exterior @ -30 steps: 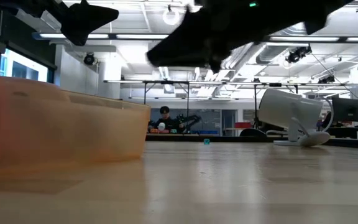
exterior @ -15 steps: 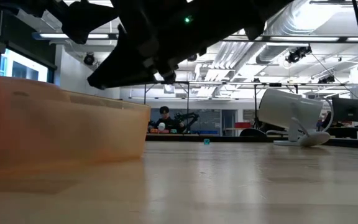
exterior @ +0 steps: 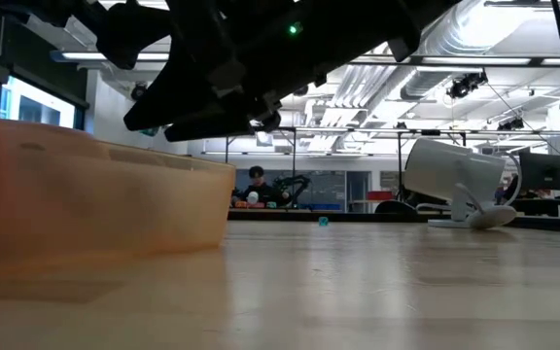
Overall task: Pick & Place Dice
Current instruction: Put the small blue dice into the orange bin
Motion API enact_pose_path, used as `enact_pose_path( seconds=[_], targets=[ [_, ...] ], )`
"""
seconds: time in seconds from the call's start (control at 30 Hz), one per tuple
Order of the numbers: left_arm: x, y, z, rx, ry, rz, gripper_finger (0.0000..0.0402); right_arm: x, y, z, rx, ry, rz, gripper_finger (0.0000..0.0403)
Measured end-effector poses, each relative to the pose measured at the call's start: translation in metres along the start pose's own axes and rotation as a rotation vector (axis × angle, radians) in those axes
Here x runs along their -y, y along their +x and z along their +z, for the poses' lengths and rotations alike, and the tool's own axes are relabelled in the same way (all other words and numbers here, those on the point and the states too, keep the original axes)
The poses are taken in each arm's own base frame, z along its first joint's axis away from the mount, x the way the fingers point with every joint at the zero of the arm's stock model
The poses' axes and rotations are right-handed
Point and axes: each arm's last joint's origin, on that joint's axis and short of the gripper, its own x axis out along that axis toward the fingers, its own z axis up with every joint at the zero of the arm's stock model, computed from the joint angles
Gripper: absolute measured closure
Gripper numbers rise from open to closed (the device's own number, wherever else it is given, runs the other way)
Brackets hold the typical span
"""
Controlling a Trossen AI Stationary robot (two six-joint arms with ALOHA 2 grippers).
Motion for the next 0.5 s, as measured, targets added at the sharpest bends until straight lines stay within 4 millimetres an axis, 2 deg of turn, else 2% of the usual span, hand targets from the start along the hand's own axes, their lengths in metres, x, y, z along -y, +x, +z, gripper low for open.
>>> enact_pose_path(
  seconds=[0.23,0.5],
  targets=[
    [0.0000,0.0000,0.0000,0.000,0.000,0.000,0.0004,0.0011,0.0003,0.0002,0.003,-0.001,-0.017,0.0095],
    [0.0000,0.0000,0.0000,0.000,0.000,0.001,0.0004,-0.0005,0.0001,0.0000,-0.004,-0.001,0.022,0.0089]
  ],
)
